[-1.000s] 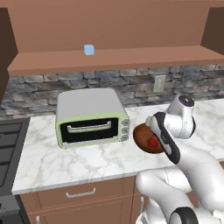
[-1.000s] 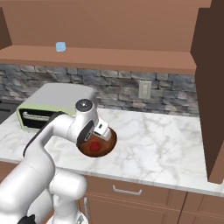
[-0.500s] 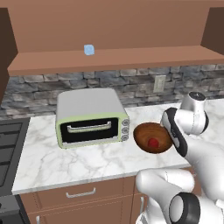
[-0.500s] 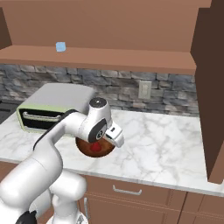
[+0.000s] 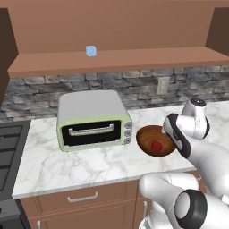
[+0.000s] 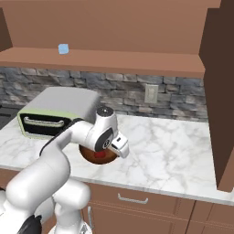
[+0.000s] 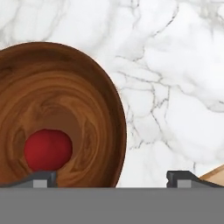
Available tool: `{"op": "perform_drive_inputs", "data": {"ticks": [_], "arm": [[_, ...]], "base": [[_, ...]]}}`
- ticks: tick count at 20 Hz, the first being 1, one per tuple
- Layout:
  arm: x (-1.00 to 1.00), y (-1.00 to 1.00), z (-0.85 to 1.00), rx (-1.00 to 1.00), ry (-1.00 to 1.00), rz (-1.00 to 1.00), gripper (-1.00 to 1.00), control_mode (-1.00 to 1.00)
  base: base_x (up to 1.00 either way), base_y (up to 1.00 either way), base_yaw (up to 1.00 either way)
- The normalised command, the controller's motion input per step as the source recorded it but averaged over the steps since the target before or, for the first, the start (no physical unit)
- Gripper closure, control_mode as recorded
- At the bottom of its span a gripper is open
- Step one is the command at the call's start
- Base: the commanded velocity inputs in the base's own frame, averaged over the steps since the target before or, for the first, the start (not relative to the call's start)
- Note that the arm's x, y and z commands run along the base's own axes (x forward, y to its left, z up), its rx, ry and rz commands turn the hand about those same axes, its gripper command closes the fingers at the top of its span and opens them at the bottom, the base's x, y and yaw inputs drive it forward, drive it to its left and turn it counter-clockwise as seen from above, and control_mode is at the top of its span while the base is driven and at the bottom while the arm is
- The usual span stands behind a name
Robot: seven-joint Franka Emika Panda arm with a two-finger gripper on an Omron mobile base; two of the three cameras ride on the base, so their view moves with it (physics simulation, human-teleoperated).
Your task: Pick the tomato from the cabinet and place it in the bowl. Then pick the bowl and place it in the sink. Then turn on the sink facuet.
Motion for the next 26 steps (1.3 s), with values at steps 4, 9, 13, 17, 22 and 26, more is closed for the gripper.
{"op": "perform_drive_inputs", "data": {"ticks": [4,9,13,17,22,26], "arm": [[0.0,0.01,-0.45,0.0,-0.02,0.0,-1.0,-1.0],[0.0,0.0,-0.46,0.01,-0.04,0.0,-1.0,-1.0],[0.01,0.02,-0.28,0.0,-0.07,0.0,-1.0,-1.0],[0.01,0.04,-0.2,0.0,-0.07,0.0,-1.0,-1.0],[0.05,0.1,-0.16,0.0,-0.02,0.0,-1.0,-1.0],[0.13,0.29,-0.28,0.0,0.0,0.0,-1.0,-1.0]], "base": [[0.0,0.0,0.0],[0.0,0.0,0.0],[0.0,0.0,0.0],[0.0,0.0,0.0],[0.0,0.0,0.0],[0.0,0.0,0.0]]}}
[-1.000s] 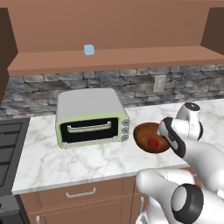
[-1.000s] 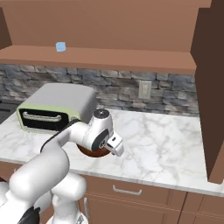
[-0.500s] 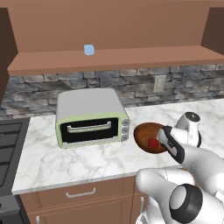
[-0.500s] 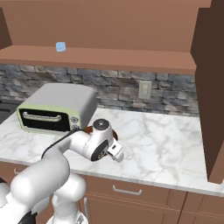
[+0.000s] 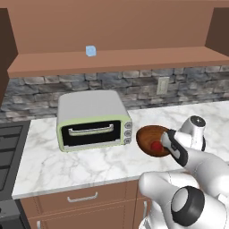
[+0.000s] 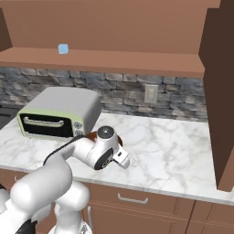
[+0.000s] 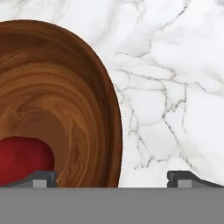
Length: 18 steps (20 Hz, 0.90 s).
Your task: Pick the tomato from the cabinet and place it in the bowl. Then pick the bowl and place it in the sink. Then turn on the sink facuet.
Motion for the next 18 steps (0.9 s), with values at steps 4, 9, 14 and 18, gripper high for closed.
{"op": "perform_drive_inputs", "data": {"ticks": [4,9,14,18], "arm": [[0.1,0.4,-0.38,0.0,0.0,0.0,-1.0,-1.0],[0.02,0.35,-0.27,0.0,0.0,0.03,1.0,-1.0],[0.0,0.2,-0.09,0.01,0.0,0.06,1.0,-1.0],[-0.14,0.05,-0.01,0.04,0.0,0.0,1.0,-1.0]], "base": [[0.0,0.0,0.0],[0.0,0.0,0.0],[0.0,0.0,0.0],[0.0,0.0,0.0]]}}
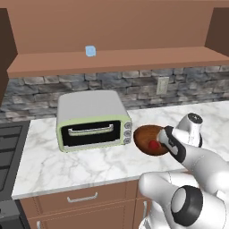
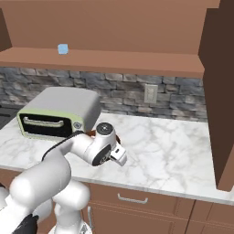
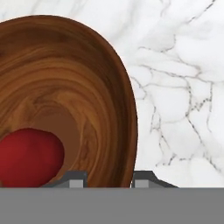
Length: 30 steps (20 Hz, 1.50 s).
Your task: Pick the tomato from the cabinet and place it in the bowl. Then pick the bowl and place it in the sink. Then turn on the sink facuet.
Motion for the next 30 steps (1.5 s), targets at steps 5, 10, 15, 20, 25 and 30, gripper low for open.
{"op": "perform_drive_inputs", "data": {"ticks": [5,10,15,20,25,30], "arm": [[-0.43,-0.08,0.4,0.04,0.0,-0.07,1.0,-1.0],[-0.61,-0.29,0.94,0.01,0.0,-0.22,1.0,-1.0],[-0.73,-0.3,1.0,0.0,0.0,-0.33,1.0,-1.0],[-0.68,-0.11,1.0,0.0,0.0,-0.31,1.0,-1.0],[-0.55,-0.01,1.0,0.02,0.0,-0.27,1.0,-1.0],[-0.47,0.0,1.0,0.01,-0.03,-0.23,1.0,-1.0]], "base": [[0.0,0.0,0.0],[0.0,0.0,0.0],[0.0,0.0,0.0],[0.0,0.0,0.0],[0.0,0.0,0.0],[0.0,0.0,0.0]]}}
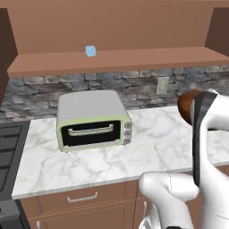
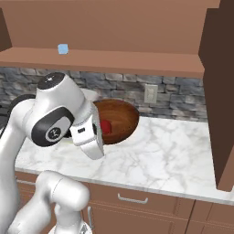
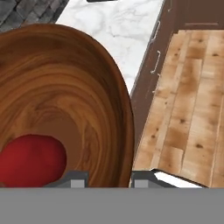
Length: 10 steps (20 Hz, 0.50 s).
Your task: Pick the tomato from the cabinet and place it in the bowl. Then pick the bowl and place it in the sink. Then turn on the sink facuet.
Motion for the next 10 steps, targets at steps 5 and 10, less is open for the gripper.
{"op": "perform_drive_inputs", "data": {"ticks": [5,10], "arm": [[-0.5,0.02,0.91,0.07,-0.01,-0.16,1.0,-1.0],[-0.2,0.34,0.08,0.09,-0.09,-0.02,1.0,-1.0]], "base": [[0.0,0.0,0.0],[0.0,0.0,0.0]]}}
